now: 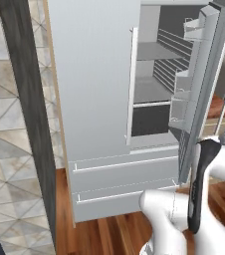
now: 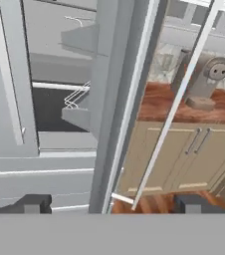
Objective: Move the hot dog bun to the plate on the dining table and place the condiment next to that plate. Then navigate to the fridge and take the sausage and place it on the plate as well.
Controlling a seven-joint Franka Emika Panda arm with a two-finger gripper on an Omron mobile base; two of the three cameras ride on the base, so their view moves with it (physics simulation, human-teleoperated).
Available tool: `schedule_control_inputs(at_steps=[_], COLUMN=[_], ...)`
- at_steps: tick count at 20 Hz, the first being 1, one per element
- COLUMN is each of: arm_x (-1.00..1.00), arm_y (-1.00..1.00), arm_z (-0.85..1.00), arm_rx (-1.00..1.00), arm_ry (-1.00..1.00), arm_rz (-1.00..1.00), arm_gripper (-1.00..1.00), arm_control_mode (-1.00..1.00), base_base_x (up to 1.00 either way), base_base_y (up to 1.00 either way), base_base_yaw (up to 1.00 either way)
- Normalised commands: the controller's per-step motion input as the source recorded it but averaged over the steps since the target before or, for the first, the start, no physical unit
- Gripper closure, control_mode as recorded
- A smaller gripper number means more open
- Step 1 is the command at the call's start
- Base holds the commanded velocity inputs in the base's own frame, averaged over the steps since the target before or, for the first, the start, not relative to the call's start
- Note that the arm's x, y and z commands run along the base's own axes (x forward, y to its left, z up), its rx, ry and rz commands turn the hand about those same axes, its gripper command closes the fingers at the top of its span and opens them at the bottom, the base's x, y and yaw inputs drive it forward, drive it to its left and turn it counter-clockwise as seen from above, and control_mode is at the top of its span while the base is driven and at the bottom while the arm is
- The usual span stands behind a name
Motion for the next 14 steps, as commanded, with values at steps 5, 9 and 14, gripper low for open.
schedule_control_inputs(at_steps=[5,9,14], arm_x=[0.22,0.50,0.91], arm_y=[1.00,0.83,0.37], arm_z=[0.37,0.17,0.00], arm_rx=[-0.33,-0.34,-0.24], arm_ry=[0.00,0.00,0.02], arm_rz=[0.00,-0.02,-0.04], arm_gripper=[-1.00,-1.00,-1.00], arm_control_mode=[-1.00,-1.00,-1.00], base_base_x=[0.00,0.00,0.00], base_base_y=[0.00,0.00,0.00], base_base_yaw=[0.00,0.00,0.00])
